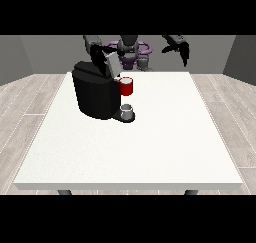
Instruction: Insert the coffee pod into the coffee machine and close the lid
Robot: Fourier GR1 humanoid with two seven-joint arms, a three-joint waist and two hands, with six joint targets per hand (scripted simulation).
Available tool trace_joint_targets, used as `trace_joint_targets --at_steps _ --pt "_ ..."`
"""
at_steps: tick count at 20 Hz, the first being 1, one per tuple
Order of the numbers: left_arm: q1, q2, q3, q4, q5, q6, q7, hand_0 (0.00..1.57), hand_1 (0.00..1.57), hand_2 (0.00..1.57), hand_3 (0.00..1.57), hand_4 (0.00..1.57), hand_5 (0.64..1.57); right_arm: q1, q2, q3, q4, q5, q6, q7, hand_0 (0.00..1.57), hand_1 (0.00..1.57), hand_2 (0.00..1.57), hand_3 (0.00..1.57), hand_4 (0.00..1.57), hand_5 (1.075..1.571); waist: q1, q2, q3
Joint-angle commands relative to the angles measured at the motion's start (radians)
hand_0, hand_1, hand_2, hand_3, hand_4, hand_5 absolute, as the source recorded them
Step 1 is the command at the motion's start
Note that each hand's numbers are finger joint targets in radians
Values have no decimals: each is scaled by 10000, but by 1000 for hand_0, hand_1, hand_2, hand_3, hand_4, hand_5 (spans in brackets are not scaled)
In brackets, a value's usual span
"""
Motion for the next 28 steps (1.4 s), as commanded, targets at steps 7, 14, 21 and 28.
trace_joint_targets --at_steps 7,14,21,28 --pt "-126 -68 -171 -289 153 -22 488 0 0 0 0 362 1571 -777 205 674 27 559 97 -79 0 0 0 0 107 1571 432 15 -6" --pt "-399 -215 -389 160 -188 177 -299 0 0 0 0 326 1571 -1810 298 1082 -251 1020 -195 462 0 0 0 0 0 1571 799 606 -15" --pt "-936 85 -409 262 -39 -282 -339 0 0 0 0 439 1571 -2586 3 1279 -615 1764 -773 964 0 0 0 0 300 1571 1654 1028 -18" --pt "-1385 3 -500 179 335 -677 -295 0 0 0 0 418 1571 -2626 -284 1093 -1340 1799 -753 1750 0 0 0 0 102 1571 2406 1291 -9"
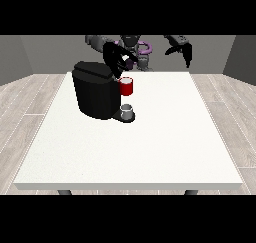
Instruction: Insert the coffee pod into the coffee machine and close the lid
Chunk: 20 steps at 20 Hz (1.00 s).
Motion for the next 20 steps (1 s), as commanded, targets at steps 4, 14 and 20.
trace_joint_targets --at_steps 4,14,20 --pt "-425 -102 -195 24 103 -213 95 0 0 0 0 368 1571 -1140 389 491 -980 -4 349 -465 0 0 0 0 53 1571 1487 324 -277" --pt "-1457 -107 -550 137 74 -599 -100 0 0 0 0 215 1571 -1697 -433 -276 -1798 76 481 284 0 0 0 0 0 1571 2607 1502 -262" --pt "-1985 -364 -883 -108 40 -642 106 0 0 0 0 272 1571 -1811 -223 -593 -1810 -124 272 -141 0 0 0 0 0 1571 3200 2080 -268"
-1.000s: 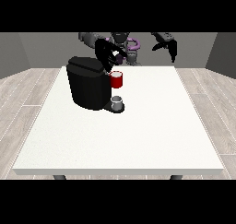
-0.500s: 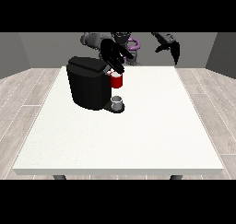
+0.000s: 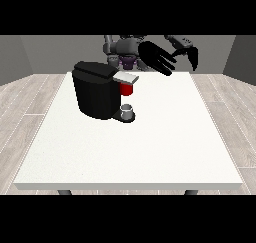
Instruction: Insert the coffee pod into the coffee machine and close the lid
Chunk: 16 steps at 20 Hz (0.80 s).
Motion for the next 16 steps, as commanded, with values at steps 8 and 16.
trace_joint_targets --at_steps 8,16 --pt "38 -303 -282 -289 -169 255 311 0 0 0 0 248 1571 -1213 1428 639 791 -389 73 -2020 0 0 0 0 0 1571 -171 -28 -278" --pt "1430 22 188 -27 170 43 -17 0 0 0 0 266 1571 237 3355 1835 351 -250 -255 -3688 0 0 0 0 181 1571 -1333 -1224 -280"
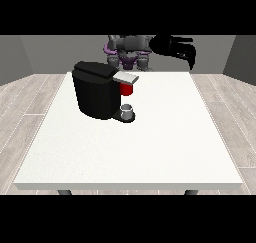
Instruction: Insert the coffee pod into the coffee machine and close the lid
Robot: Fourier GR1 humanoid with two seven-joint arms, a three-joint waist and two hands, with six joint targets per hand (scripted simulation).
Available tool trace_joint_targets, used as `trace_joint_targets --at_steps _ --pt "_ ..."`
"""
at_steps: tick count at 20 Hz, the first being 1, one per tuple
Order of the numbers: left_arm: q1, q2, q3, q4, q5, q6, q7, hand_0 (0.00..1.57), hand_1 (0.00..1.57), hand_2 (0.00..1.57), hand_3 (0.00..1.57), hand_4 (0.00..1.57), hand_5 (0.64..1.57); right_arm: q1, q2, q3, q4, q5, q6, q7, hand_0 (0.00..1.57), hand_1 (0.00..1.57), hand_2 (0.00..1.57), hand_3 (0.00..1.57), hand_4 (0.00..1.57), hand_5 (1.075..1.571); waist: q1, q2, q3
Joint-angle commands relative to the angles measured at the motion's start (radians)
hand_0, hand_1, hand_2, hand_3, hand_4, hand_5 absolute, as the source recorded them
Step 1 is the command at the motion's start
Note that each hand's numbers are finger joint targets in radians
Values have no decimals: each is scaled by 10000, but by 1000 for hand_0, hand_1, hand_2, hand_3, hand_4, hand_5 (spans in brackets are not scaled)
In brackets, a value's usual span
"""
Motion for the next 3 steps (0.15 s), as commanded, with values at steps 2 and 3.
trace_joint_targets --at_steps 2,3 --pt "1043 268 545 508 -108 339 -782 0 0 0 0 266 1571 684 976 633 -350 -277 326 -678 0 0 0 0 263 1571 -1211 -744 -7" --pt "802 295 723 222 467 30 223 0 0 0 0 266 1571 1427 1408 932 -165 -98 94 -1144 0 0 0 0 259 1571 -1238 -1097 -2"
